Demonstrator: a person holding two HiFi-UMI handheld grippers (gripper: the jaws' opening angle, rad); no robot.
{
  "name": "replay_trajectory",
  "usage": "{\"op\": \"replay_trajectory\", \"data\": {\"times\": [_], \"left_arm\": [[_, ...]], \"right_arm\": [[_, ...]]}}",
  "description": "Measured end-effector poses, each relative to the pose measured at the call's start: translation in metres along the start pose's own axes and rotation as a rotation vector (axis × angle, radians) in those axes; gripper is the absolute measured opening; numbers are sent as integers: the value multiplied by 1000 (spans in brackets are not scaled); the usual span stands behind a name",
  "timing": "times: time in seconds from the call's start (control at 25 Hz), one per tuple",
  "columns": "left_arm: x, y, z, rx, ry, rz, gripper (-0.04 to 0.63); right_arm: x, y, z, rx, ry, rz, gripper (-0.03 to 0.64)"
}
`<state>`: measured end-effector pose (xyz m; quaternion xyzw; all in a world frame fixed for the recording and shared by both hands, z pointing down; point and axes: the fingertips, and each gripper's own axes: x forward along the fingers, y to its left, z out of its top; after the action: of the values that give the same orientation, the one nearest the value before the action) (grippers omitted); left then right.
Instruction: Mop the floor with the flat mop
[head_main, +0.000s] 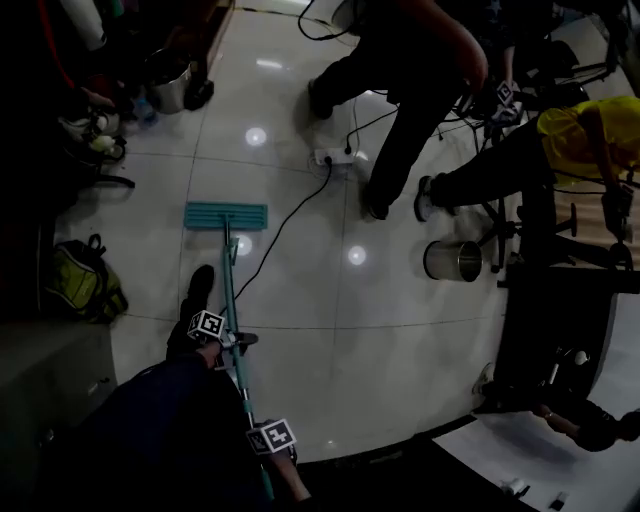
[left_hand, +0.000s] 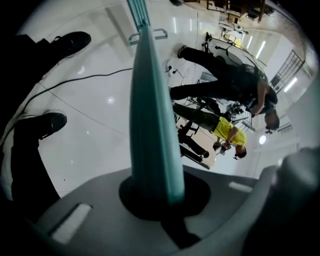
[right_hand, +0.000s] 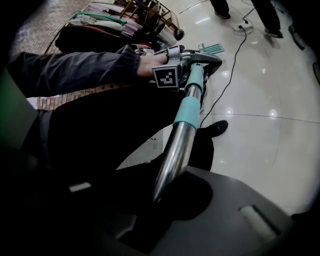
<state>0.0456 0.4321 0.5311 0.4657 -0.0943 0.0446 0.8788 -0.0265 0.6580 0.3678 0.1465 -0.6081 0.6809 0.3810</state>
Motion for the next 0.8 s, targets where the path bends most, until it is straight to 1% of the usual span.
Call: {"op": "replay_trajectory", "data": {"times": [0.12,0.24,0.32,0.44,0.56,0.64,0.8], "left_arm": [[6,-5,46,11,-4,-31,2],[1,-2,68,-23,-13,-37,2],[-3,-9,102,-36,-19,-27,2],[-8,-23,164,-50,-19,-17,2],[-17,-48,225,-71,6,-12,2],[-24,-70,280,-66,15,-16,2],[-29,-128,396,-31,-12,-64,2]], "right_arm": [[6,-17,43,1,-14,-14,83],[7,-11,68,28,8,1,83],[8,-15,104,41,18,9,84],[5,-24,167,65,35,-9,84],[-3,-18,238,102,42,0,83],[-6,-22,297,110,33,3,83],[-19,-39,416,77,-1,-17,84]]}}
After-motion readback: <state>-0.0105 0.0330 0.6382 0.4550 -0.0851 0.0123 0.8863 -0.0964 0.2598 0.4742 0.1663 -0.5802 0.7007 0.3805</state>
